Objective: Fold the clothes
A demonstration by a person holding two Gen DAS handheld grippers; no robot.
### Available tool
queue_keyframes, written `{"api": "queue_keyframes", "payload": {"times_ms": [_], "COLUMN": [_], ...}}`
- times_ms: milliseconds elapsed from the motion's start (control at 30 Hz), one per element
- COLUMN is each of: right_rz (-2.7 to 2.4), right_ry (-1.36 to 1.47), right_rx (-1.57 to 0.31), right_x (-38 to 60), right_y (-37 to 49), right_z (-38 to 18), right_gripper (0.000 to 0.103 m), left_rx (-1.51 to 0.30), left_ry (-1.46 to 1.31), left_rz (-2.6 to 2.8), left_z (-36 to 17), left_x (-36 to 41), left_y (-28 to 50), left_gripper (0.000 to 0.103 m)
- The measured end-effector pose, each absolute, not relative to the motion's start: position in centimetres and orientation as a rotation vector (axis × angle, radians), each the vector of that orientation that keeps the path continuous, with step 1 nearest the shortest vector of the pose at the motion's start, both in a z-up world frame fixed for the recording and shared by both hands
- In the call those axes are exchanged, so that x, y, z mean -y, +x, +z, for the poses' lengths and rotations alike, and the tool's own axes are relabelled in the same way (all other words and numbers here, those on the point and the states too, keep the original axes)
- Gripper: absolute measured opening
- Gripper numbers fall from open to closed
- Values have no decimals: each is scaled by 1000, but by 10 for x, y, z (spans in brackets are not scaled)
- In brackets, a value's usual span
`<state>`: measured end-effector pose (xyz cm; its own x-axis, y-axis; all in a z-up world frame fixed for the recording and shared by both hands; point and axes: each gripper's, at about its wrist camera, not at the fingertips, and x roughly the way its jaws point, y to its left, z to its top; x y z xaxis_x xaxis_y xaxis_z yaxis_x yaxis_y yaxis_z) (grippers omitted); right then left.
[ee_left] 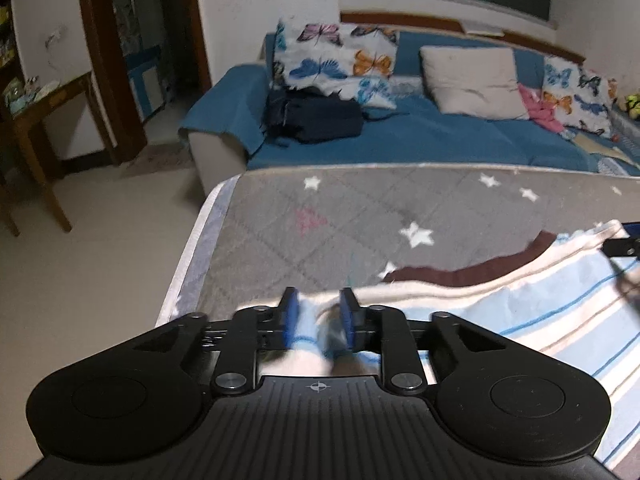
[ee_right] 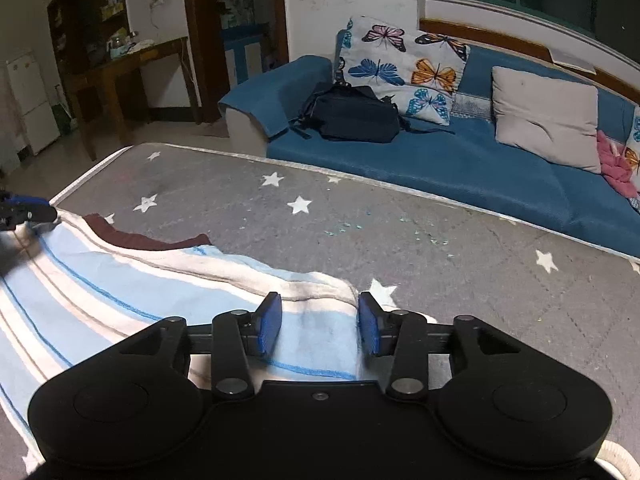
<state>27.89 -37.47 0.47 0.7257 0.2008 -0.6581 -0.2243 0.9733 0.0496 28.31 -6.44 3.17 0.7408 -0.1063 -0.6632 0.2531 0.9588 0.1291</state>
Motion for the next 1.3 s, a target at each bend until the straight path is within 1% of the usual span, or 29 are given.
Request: {"api": "queue_keyframes", "payload": {"times_ms": [33,67,167,200,233,267,300,333,400,567,767,867,1033,1100,1200,1300], "right_rz": [234,233,235,237,240,242,244,246,246,241,235,245,259,267,283,306], "right_ry": [-34,-34,-27,-27,-27,-28,-33,-39,-53,-86,-79,-78,-75,-79,-114,-155], "right_rx": [-722,-722,-728,-729,-729,-730,-727,-724,-710,-662,-487,-385,-217,-159,-77,-61], "right_x": [375,375,374,373,373,373,372,371,369,364,355,351,343,338,337,331], "right_y": [281,283,285,285,285,285,284,283,280,270,241,212,166,147,103,64], "right_z": [5,5,5,5,5,6,6,7,11,26,99,139,206,228,259,265], "right_gripper": [45,45,44,40,32,27,21,19,17,16,15,15,15,15,15,15], "left_rx": [-707,-703,-733,-750,-757,-764,-763,-763,-752,-681,-566,-451,-313,-238,-172,-156], "left_ry": [224,232,254,262,242,222,209,196,183,115,22,-40,-95,-85,-87,-80], "left_rz": [-205,-211,-240,-251,-265,-279,-282,-285,-287,-295,-312,-336,-414,-453,-499,-549], "left_z": [32,33,25,21,19,17,17,18,20,46,101,152,212,241,268,277], "left_x": [66,68,74,76,75,74,73,72,70,64,58,48,42,42,41,42], "left_y": [283,283,287,289,289,290,288,287,285,275,260,231,178,141,94,55], "left_gripper": [50,51,52,49,37,31,21,16,11,9,9,9,9,9,9,9]}}
